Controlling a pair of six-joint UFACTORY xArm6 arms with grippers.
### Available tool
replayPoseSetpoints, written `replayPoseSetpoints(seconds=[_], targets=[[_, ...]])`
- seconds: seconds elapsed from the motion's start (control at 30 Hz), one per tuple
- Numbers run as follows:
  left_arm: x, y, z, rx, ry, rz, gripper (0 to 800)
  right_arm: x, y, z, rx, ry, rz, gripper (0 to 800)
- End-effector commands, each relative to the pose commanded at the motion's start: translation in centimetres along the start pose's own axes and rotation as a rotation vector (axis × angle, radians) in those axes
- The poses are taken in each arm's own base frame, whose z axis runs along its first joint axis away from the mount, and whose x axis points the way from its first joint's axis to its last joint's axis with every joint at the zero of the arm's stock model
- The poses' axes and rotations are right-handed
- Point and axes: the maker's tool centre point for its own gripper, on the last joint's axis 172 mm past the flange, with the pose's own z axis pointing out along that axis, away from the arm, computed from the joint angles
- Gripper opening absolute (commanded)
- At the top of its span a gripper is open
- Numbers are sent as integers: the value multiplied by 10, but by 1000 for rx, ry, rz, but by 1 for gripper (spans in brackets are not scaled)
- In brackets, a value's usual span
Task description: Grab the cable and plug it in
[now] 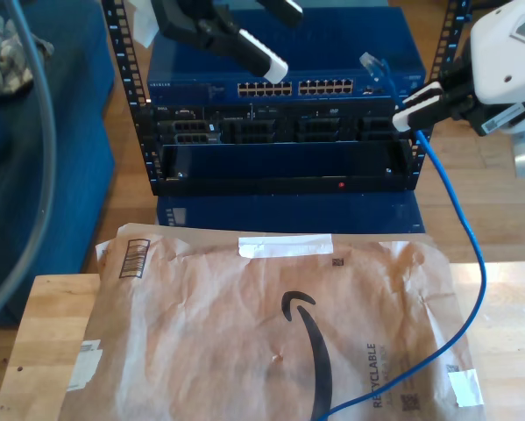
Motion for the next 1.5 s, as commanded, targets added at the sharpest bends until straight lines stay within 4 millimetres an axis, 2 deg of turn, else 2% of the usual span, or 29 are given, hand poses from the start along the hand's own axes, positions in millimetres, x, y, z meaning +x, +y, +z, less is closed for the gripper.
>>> replayPoseSetpoints(seconds=[0.17, 0.6, 0.77, 0.97, 1.5], targets=[[-1, 0, 0, 0, -3, -17, 774, -16, 1, -3, 4, -34, -16, 2], [-2, -1, 2, 4, -1, -39, 771, -23, 1, 2, -5, -37, -32, 2], [-2, 1, 3, 2, 0, -40, 771, -23, -4, 11, -20, -36, -30, 2], [-1, 5, 3, -1, -2, -43, 771, -29, -10, 31, -46, -36, -40, 2], [3, 13, 6, -2, -3, -48, 763, -37, -24, 49, -68, -35, -50, 2]])
